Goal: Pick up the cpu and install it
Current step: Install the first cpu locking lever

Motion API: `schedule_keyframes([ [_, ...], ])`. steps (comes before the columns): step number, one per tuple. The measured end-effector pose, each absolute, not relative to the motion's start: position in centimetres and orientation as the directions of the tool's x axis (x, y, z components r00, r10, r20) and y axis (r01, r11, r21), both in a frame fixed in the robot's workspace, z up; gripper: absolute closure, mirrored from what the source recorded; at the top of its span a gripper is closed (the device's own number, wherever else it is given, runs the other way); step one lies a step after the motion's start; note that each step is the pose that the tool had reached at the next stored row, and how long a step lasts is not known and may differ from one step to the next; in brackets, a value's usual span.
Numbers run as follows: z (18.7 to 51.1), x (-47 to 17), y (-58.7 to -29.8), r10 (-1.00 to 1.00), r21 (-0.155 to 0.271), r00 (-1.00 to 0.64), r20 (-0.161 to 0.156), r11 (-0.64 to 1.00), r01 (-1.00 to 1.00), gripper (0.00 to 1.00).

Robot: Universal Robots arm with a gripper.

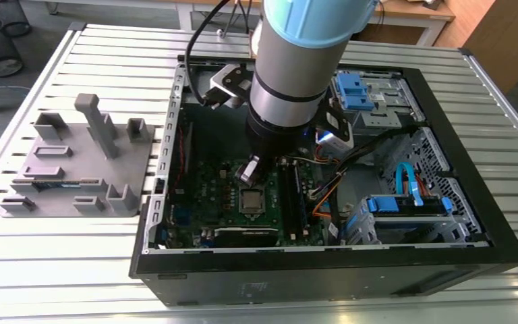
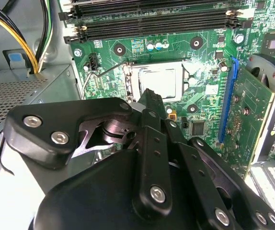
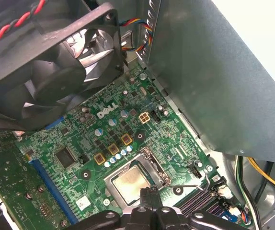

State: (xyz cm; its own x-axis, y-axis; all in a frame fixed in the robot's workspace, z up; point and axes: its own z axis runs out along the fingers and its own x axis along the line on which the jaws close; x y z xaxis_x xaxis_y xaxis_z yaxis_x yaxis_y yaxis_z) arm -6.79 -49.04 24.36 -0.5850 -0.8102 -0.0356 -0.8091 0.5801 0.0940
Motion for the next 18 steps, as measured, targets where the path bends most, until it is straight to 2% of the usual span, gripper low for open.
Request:
schedule_keyframes([
  [18,24.95,-6.79,-49.03,-0.810,0.095,-0.585,-0.036,0.580,-0.809,0.89],
])
